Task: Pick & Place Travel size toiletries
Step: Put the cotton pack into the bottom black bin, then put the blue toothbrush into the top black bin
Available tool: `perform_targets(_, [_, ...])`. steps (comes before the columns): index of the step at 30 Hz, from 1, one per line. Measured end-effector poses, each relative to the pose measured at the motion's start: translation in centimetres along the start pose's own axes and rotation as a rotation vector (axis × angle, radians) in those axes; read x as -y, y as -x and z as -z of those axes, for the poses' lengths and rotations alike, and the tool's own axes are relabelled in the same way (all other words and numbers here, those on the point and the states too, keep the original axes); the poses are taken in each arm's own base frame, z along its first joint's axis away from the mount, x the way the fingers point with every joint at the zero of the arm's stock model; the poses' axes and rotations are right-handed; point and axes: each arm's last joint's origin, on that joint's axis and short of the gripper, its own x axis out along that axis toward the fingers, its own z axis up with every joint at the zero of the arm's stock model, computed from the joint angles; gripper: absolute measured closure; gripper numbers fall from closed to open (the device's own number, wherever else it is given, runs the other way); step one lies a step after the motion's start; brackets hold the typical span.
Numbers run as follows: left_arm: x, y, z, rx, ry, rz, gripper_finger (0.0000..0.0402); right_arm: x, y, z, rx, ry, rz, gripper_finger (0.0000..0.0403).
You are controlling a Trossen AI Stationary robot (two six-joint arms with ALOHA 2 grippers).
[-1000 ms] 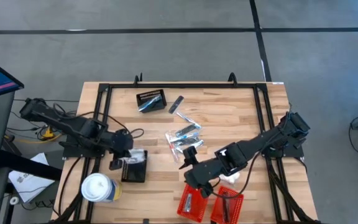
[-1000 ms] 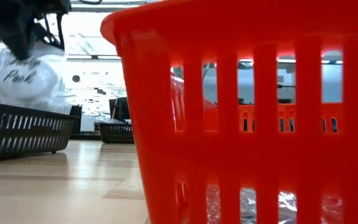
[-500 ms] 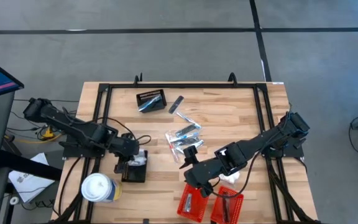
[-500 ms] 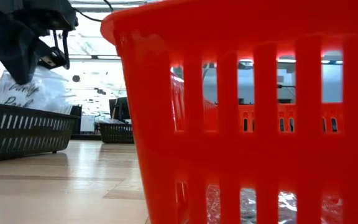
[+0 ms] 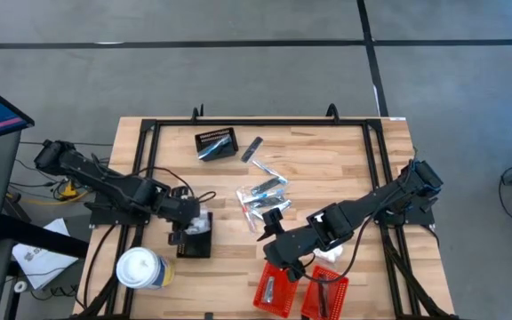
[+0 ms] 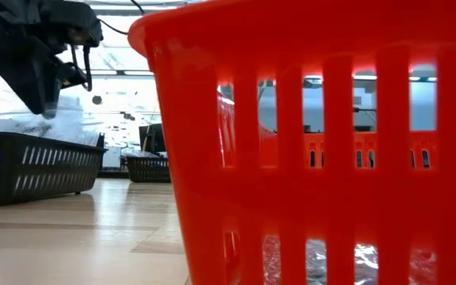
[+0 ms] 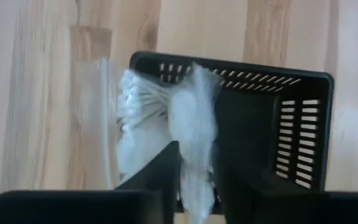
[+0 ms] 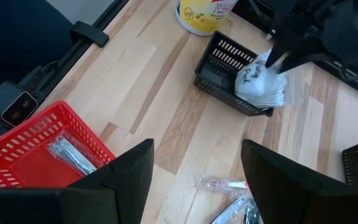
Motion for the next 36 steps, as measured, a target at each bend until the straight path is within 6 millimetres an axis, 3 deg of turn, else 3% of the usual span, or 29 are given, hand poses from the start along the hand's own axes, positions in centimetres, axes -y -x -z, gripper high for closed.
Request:
perform_targets(6, [-0.2, 0.0, 0.5, -0.055, 0.045, -0.027, 0.0232, 0.0, 0.0, 0.1, -0.006, 0.001, -0.001, 0.0168])
perform_targets(11, [-0.3, 0.8, 0.2, -0.008, 0.055, -0.035, 0.0201, 0.0, 0.0, 0.1, -0.010, 0.003, -0.002, 0.0168])
perform_targets(22, [-0.1, 4.9, -1.7, 0.229, 0.009, -0.008, 0.0218, 0.0, 0.0, 0.3, -0.026, 0.007, -0.004, 0.0168])
perform_targets(33, [1.2, 7.9, -5.4, 0.730, -0.162, 0.104, 0.0237, 0.2, 0.1, 0.8, -0.041, 0.010, -0.026, 0.0168])
perform_targets(36, [1.5, 8.7, -6.1, 0.851, -0.218, 0.103, 0.0242, 0.4, 0.3, 2.1, -0.041, 0.015, -0.057, 0.0168])
